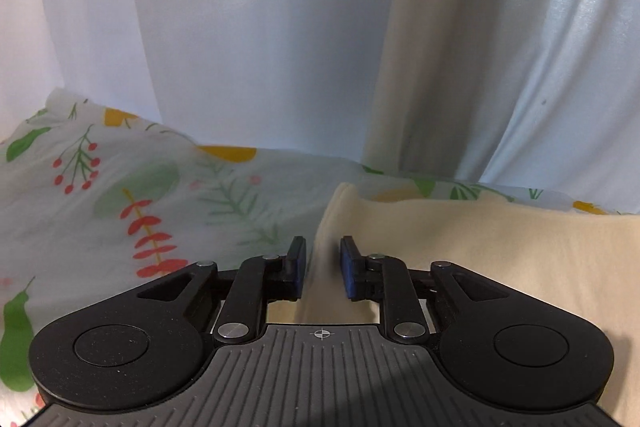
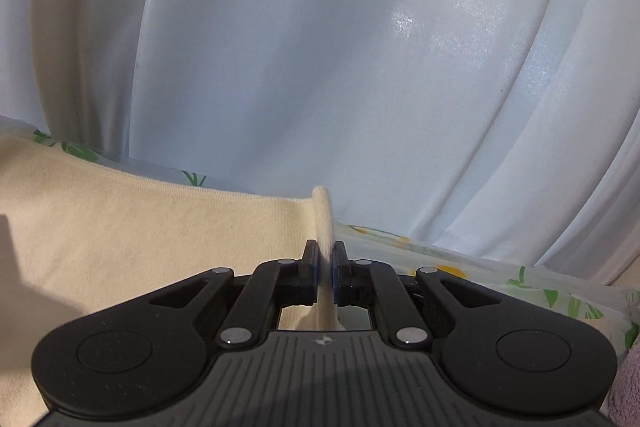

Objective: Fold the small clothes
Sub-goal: 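Lift the hem with both tools and fold it over toward the collar, then open both tools and release the folded hem onto the sweater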

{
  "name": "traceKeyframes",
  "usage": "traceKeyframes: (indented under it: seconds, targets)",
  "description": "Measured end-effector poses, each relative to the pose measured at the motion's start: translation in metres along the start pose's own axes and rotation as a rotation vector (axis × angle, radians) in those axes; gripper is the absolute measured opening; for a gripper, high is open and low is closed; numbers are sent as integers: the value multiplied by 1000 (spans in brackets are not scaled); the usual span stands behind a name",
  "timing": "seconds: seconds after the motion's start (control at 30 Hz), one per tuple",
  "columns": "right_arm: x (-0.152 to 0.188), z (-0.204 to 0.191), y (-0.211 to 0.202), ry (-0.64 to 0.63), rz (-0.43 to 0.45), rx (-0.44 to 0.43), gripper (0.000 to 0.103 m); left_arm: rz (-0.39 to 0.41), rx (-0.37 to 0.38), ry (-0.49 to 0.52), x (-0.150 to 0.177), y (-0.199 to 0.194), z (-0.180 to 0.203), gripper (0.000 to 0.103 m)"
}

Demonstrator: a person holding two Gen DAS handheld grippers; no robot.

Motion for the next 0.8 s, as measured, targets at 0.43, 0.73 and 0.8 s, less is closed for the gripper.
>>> traceKeyframes:
  seconds: [0.43, 0.73, 0.8]
  targets:
    - [61, 1, -67, 34, -5, -172, 11, 30, 85, -129, 46, -65, 19, 78]
    - [36, 30, -148, 169, 128, -189, 39, 14, 65, -229, 72, -110, 25, 88]
    - [37, 31, -168, 241, 127, -263, 53, 6, 101, -217, 77, -123, 37, 89]
Point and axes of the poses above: each gripper's, at about its wrist camera, not at the fingertips, and y roughly the way its jaws point, z to its right, x to its underside, the point moved 7 cm from there along y, roughly the way its jaws point, and after that the axes turned 10 degrees about x, right-handed, at the moved point
